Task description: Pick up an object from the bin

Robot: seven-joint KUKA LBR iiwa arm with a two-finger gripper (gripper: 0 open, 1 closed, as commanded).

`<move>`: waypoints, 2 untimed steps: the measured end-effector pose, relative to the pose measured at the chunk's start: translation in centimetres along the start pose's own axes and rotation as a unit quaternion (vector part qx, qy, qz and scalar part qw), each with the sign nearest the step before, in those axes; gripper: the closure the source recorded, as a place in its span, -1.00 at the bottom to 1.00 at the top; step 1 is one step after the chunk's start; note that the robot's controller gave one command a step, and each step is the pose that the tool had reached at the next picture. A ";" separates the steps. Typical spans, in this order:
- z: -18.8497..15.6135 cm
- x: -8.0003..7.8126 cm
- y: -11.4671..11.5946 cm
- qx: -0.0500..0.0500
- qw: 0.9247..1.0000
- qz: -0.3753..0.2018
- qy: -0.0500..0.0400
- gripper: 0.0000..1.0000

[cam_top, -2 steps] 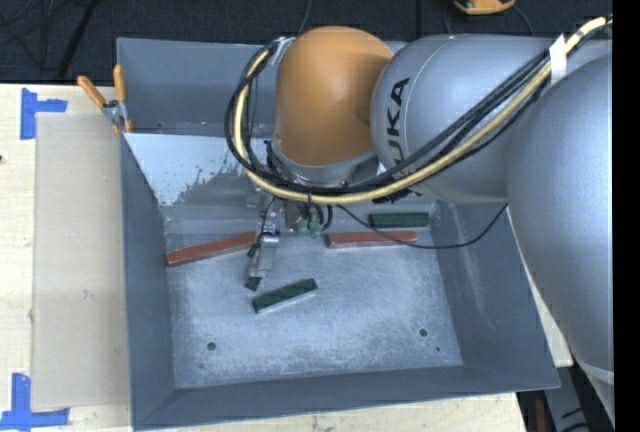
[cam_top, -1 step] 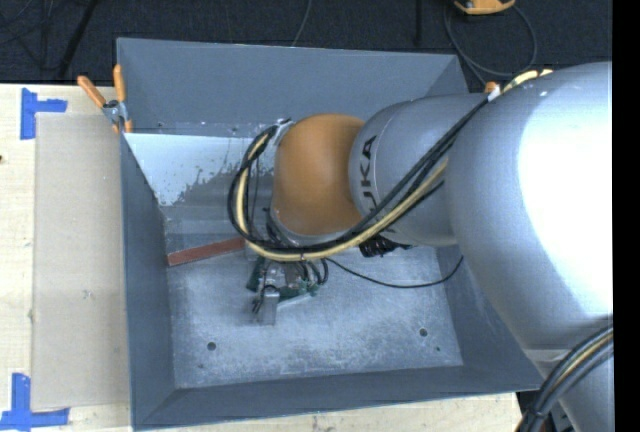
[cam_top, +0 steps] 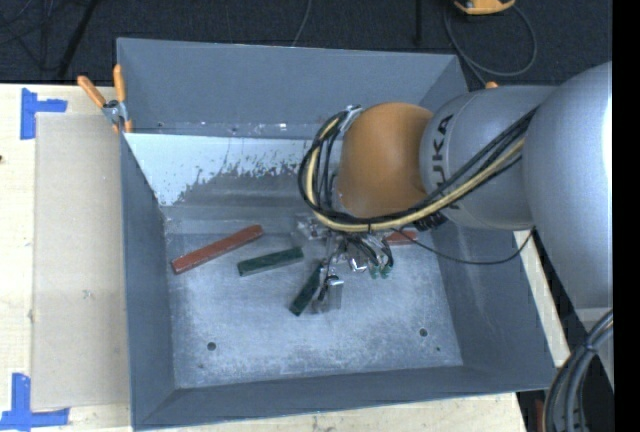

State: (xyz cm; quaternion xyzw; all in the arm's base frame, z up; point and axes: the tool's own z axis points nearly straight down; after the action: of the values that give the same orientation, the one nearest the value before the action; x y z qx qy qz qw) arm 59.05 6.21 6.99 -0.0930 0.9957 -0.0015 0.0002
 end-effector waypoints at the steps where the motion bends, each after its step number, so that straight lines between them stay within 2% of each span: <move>1: 0.0 0.0 0.3 -0.002 1.000 0.000 0.000 1.00; 2: -12.2 -1.8 2.6 -0.001 0.987 -0.160 -0.005 1.00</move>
Offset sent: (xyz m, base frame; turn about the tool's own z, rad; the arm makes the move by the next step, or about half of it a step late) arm 0.0000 0.0000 0.0000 0.0000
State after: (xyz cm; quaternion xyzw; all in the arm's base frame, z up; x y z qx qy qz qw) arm 60.33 9.18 19.16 -0.2514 0.9679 0.0001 0.0044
